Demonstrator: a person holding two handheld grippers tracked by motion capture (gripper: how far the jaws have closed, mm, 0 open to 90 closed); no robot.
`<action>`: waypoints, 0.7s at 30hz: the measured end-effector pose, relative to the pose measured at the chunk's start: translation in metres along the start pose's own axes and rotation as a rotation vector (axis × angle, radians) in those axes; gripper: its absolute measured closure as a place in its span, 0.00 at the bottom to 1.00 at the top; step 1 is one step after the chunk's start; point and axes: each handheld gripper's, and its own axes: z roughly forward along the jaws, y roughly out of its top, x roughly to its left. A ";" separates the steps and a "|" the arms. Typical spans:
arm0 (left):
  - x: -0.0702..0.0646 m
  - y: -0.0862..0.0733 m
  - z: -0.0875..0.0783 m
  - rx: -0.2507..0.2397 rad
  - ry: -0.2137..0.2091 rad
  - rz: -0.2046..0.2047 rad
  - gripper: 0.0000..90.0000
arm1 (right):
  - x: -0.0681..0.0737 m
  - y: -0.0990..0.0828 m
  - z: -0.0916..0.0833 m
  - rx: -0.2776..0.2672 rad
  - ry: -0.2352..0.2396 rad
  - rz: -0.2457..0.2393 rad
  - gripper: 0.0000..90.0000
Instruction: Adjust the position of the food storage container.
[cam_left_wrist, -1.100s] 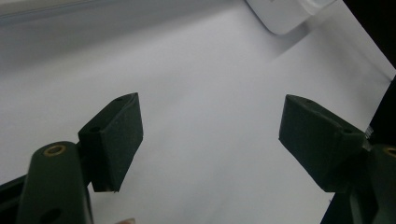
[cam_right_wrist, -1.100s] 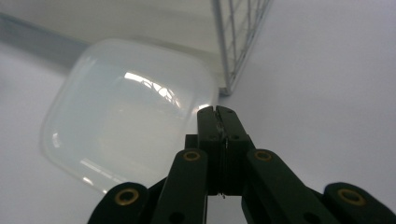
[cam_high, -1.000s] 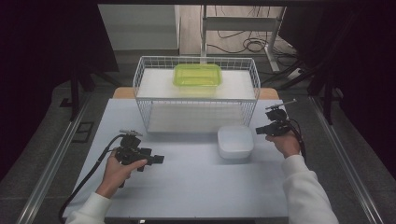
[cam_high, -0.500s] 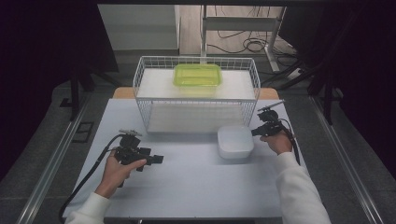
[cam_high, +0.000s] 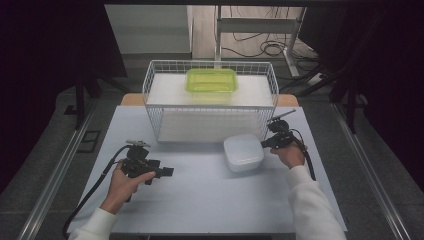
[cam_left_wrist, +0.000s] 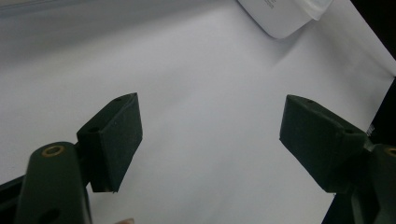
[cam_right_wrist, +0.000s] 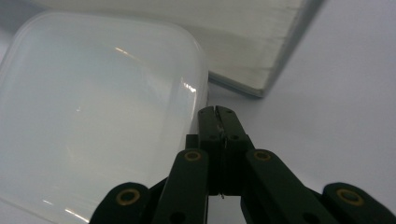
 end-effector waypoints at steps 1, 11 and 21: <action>0.000 0.000 0.001 0.002 -0.001 -0.004 0.23 | 0.003 0.000 0.001 -0.001 0.005 0.000 0.99; -0.001 -0.001 0.003 0.011 -0.002 -0.002 0.23 | 0.035 -0.003 0.004 -0.010 0.063 -0.016 0.99; -0.002 -0.002 0.005 0.016 -0.002 -0.005 0.23 | 0.065 -0.007 0.010 -0.013 0.119 -0.082 0.99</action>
